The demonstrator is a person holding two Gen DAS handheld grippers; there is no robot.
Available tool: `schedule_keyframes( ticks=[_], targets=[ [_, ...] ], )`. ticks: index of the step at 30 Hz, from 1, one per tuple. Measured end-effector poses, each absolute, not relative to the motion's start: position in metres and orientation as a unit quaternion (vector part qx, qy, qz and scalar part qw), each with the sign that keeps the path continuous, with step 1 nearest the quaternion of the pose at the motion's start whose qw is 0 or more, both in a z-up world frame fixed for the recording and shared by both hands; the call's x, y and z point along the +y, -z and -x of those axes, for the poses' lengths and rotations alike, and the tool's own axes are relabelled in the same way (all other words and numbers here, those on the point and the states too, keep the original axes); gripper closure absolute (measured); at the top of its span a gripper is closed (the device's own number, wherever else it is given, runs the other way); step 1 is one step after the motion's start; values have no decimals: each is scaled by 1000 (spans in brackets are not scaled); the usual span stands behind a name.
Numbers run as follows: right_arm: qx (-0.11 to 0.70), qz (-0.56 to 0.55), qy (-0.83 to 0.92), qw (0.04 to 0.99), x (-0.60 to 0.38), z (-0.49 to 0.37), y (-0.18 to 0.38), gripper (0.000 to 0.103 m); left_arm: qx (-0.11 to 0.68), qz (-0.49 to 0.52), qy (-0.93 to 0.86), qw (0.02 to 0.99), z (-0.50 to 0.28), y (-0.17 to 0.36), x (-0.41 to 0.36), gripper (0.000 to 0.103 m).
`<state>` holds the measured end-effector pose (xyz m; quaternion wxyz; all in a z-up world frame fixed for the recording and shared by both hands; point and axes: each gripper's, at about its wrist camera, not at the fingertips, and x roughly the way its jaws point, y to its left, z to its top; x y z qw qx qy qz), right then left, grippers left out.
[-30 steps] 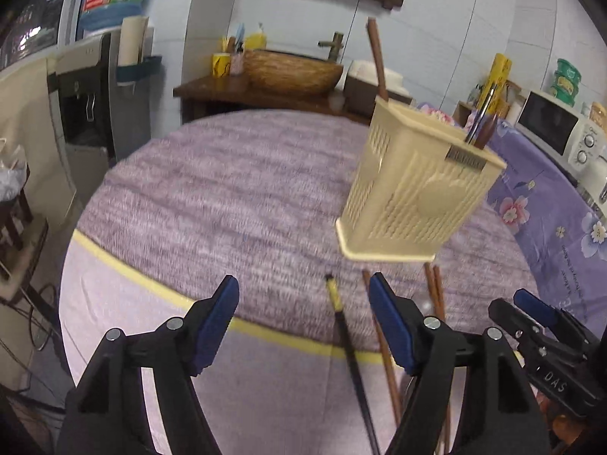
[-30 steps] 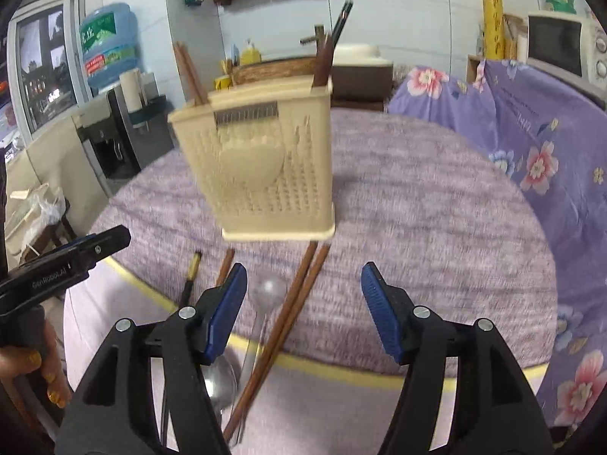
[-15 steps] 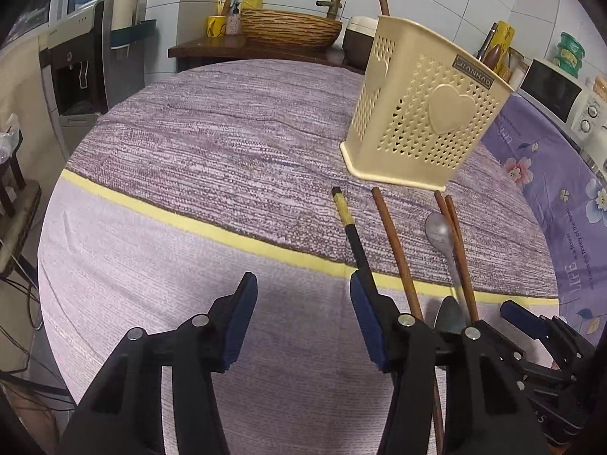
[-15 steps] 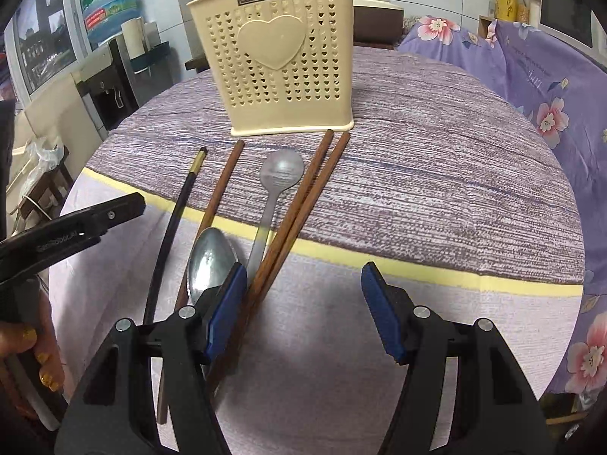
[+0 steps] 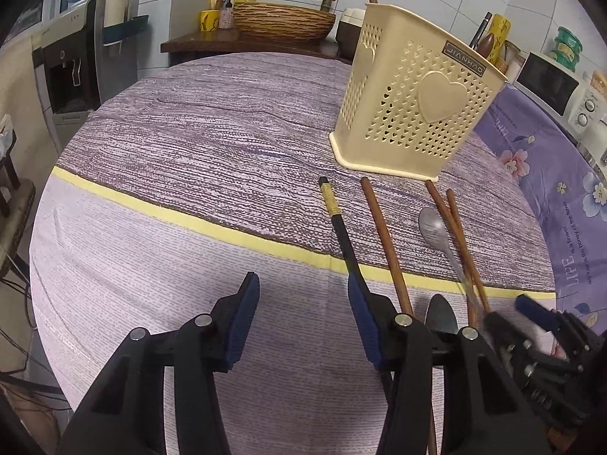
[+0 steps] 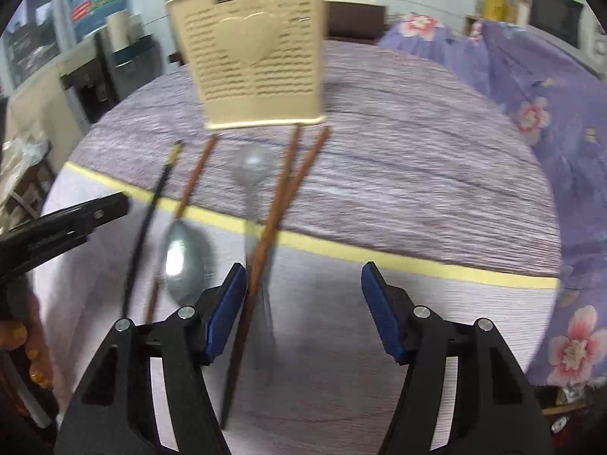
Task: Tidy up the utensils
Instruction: 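Move both tools down toward the loose chopsticks and spoons on the table, then grasp a brown chopstick with the right tool while the left tool grasps the black yellow-tipped chopstick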
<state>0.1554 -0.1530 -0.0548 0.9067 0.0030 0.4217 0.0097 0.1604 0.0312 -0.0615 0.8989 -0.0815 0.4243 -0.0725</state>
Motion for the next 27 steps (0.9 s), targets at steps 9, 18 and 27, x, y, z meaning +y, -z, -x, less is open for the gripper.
schedule_keyframes(
  ticks=[9, 18, 27],
  targets=[
    [422, -29, -35, 906, -163, -159, 55, 43, 430, 69, 78, 897, -163, 63, 18, 54],
    [409, 4, -111, 906, -143, -187, 41, 52, 429, 75, 72, 897, -164, 62, 27, 55],
    [448, 72, -190, 871, -104, -260, 45, 71, 432, 73, 74, 896, -168, 61, 27, 55]
  ],
)
